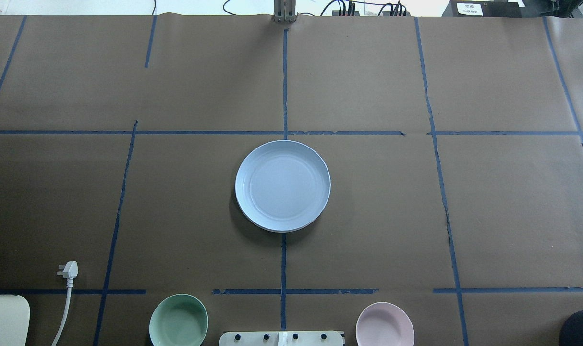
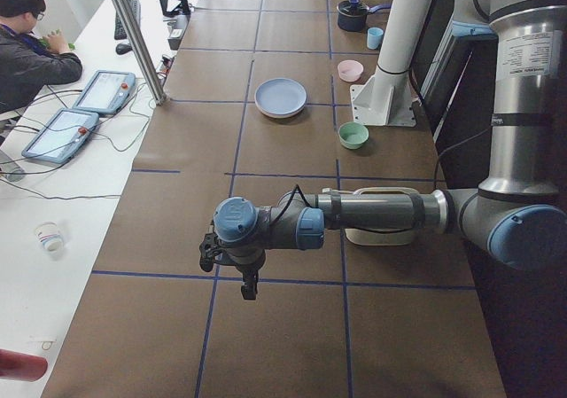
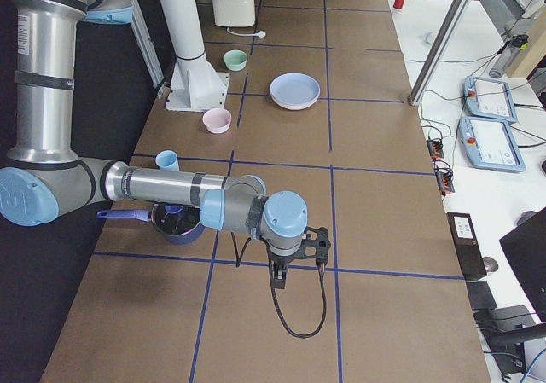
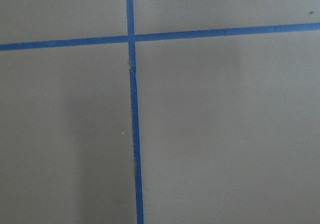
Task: Stack three plates with pink and blue
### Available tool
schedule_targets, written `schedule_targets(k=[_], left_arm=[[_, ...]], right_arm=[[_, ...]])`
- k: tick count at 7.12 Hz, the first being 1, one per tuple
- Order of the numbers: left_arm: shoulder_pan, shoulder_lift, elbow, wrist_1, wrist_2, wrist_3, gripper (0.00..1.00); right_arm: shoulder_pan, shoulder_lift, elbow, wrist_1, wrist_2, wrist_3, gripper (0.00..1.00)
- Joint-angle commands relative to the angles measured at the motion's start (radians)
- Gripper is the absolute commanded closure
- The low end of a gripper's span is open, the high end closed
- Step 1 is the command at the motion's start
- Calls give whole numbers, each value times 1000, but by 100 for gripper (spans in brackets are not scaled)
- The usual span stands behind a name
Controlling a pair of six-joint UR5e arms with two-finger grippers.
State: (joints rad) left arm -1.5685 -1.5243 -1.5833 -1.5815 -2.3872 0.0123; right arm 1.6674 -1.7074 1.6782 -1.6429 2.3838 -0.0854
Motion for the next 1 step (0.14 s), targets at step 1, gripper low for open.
schedule_targets(k=[1], left_arm=[[-1,-1,0,0,-1,0,0]], right_arm=[[0,0,-2,0,0,-1,0]])
